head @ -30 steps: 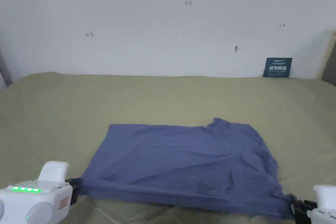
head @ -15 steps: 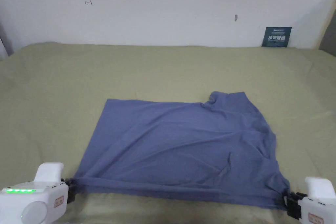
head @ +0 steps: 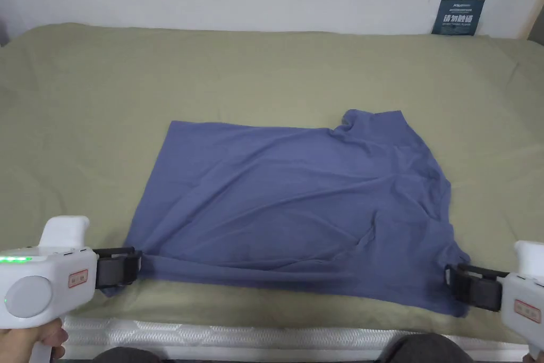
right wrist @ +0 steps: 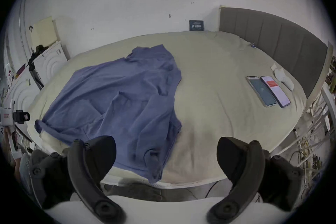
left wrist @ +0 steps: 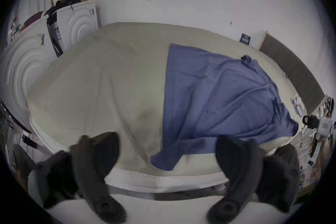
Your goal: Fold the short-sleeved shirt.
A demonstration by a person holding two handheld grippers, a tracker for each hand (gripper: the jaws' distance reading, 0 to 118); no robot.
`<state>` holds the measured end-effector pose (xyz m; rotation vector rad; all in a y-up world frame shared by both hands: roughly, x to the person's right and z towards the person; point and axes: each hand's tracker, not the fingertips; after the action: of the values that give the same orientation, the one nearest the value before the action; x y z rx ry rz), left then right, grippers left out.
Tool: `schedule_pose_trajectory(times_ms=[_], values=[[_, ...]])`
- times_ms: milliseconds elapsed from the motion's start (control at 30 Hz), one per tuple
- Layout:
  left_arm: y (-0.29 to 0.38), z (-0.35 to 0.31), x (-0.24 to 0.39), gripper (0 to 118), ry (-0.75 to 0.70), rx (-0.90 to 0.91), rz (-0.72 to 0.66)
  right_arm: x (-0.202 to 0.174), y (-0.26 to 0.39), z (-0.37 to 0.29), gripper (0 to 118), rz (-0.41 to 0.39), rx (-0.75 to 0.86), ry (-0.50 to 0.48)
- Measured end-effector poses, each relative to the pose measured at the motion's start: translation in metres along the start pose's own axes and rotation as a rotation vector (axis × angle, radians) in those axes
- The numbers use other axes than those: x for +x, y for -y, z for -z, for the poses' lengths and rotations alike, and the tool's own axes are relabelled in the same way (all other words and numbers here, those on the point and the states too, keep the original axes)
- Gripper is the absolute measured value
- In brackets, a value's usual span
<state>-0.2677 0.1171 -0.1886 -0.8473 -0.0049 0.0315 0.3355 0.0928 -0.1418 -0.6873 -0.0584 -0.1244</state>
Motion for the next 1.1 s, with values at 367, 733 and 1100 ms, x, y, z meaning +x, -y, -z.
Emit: schedule_pose_trajectory(times_ms=[367, 733, 1100], values=[[-0.010, -0.020, -0.016, 14, 0.032, 0.013, -0.071, 0.001, -0.020, -0.020, 0, -0.031, -0.028, -0.023], [0.000, 0.021, -0.011, 88, 0.057, -0.127, -0.047, -0.003, -0.007, -0.021, 0, -0.065, -0.058, -0.042], [0.004, 0.026, 0.008, 3, 0.079, -0.160, 0.000, -0.006, 0.001, -0.014, 101, -0.060, -0.128, -0.106]])
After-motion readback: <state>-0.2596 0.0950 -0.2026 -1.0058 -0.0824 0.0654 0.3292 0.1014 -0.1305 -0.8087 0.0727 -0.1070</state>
